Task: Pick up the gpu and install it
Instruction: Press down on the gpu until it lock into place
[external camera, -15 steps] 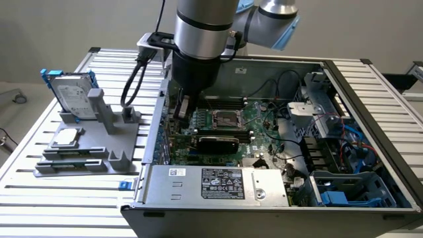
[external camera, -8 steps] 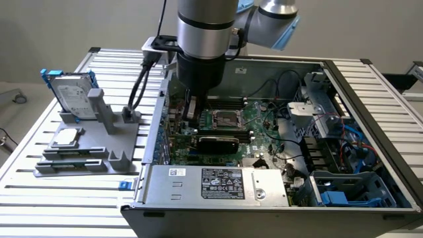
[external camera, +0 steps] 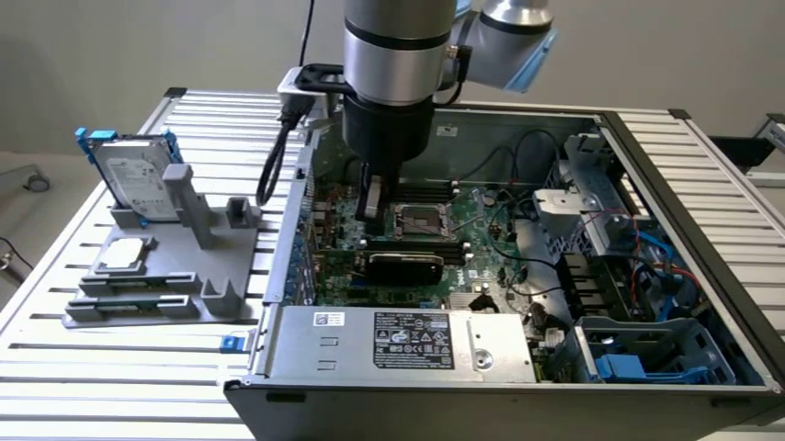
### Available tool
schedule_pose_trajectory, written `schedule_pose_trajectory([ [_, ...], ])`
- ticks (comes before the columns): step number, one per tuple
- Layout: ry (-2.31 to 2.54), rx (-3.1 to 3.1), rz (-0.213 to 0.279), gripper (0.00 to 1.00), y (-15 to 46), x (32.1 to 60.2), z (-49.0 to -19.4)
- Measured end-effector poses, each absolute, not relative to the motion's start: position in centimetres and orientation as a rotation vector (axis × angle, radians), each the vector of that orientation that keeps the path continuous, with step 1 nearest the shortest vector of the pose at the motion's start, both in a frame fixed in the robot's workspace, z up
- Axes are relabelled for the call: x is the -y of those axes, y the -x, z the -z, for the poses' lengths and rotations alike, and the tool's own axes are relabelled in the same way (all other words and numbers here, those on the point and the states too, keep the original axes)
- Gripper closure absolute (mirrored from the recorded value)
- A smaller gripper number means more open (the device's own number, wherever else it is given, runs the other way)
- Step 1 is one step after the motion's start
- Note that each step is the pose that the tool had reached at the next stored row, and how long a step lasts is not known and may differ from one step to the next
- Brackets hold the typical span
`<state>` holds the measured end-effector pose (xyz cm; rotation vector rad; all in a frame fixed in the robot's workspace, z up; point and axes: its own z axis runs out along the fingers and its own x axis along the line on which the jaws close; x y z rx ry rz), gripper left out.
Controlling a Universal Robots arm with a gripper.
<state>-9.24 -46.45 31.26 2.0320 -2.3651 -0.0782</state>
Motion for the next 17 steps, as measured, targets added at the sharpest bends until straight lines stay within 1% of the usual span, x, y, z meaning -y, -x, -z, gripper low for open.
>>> schedule_pose_trajectory([
  [17, -2.034, 2.365, 0.08, 0.89, 9.14, 46.46, -31.31],
])
